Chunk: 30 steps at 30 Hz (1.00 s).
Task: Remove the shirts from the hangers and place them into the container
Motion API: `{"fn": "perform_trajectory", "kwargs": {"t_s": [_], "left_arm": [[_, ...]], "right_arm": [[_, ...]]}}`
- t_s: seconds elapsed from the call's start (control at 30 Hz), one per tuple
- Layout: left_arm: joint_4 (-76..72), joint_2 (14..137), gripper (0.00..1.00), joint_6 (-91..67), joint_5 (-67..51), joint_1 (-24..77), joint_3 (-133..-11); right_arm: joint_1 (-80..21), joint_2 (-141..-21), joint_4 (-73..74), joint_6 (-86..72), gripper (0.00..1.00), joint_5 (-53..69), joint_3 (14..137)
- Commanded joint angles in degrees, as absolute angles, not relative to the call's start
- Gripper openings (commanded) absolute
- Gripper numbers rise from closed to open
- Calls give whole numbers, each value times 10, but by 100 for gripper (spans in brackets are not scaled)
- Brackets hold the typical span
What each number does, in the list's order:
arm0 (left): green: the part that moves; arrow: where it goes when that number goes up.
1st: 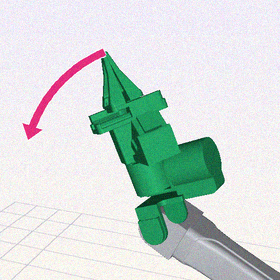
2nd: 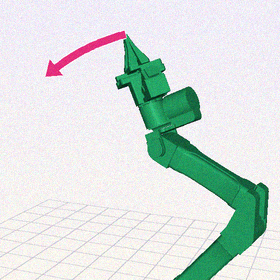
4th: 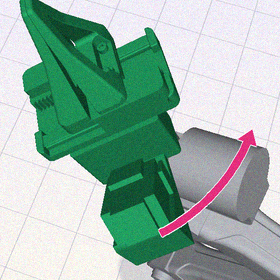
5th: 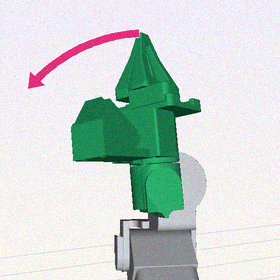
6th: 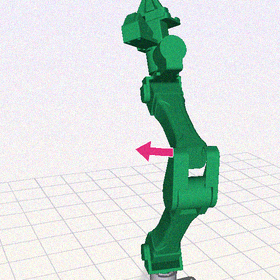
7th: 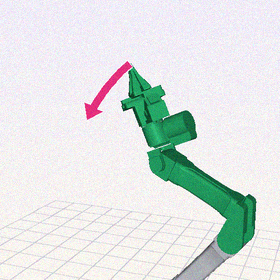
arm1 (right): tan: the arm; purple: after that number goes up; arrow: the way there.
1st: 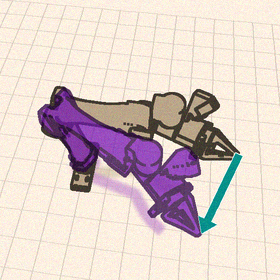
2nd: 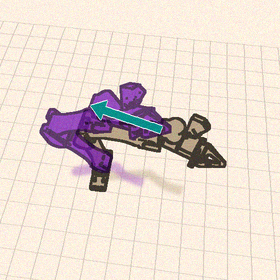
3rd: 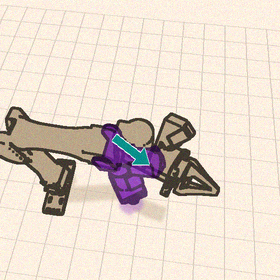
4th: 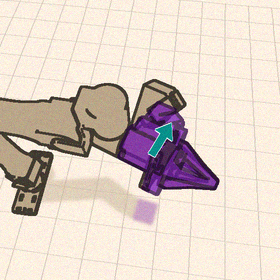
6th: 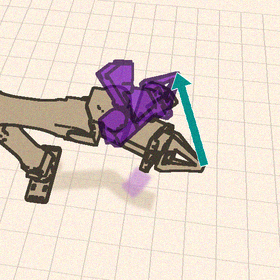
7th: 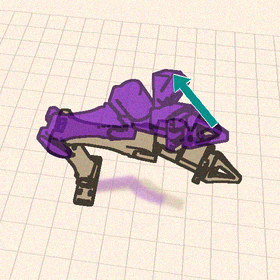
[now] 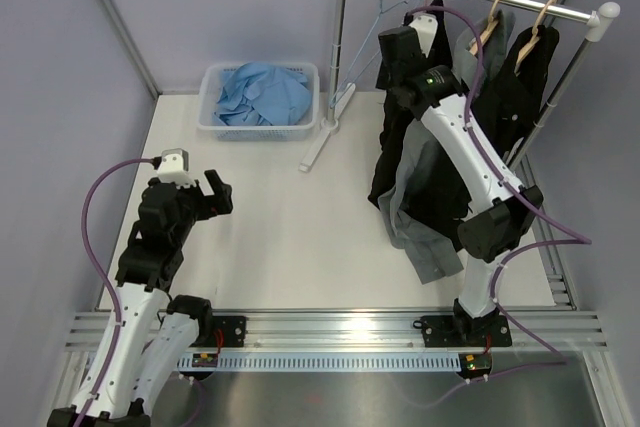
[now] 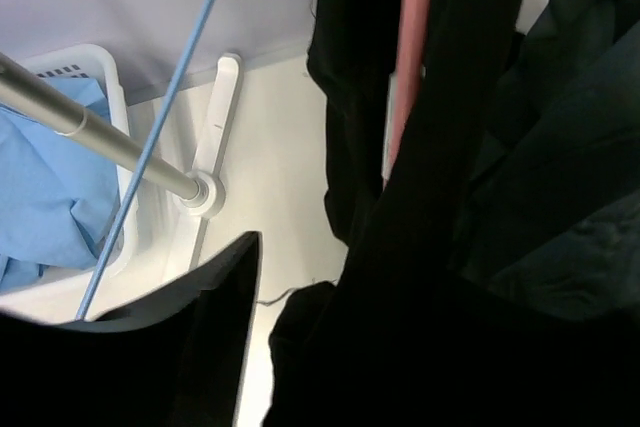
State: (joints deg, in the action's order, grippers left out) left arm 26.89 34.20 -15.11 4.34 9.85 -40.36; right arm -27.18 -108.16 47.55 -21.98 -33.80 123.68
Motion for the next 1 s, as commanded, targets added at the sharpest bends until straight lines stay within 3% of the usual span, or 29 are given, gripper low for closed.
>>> {"fn": "perform_trajectory", "kwargs": {"t_s": [0.0, 0.07, 0.3, 0.7, 0.97], "left_arm": [[246, 334, 99, -155, 51, 104, -410], [246, 334, 99, -155, 50, 104, -411], [245, 337, 99, -155, 46, 104, -410], [248, 337, 99, -152, 47, 104, -410], [247, 337, 99, -149, 47, 104, -409]], "right_arm": [[-267, -1039, 446, -232, 51, -371, 1216], [-267, -1027, 444, -229, 37, -379, 1204], [-266, -949, 422, -194, 0, -377, 1181], [-267, -811, 407, -157, 0, -279, 1157], [-268, -674, 395, -132, 0, -123, 1014]]}}
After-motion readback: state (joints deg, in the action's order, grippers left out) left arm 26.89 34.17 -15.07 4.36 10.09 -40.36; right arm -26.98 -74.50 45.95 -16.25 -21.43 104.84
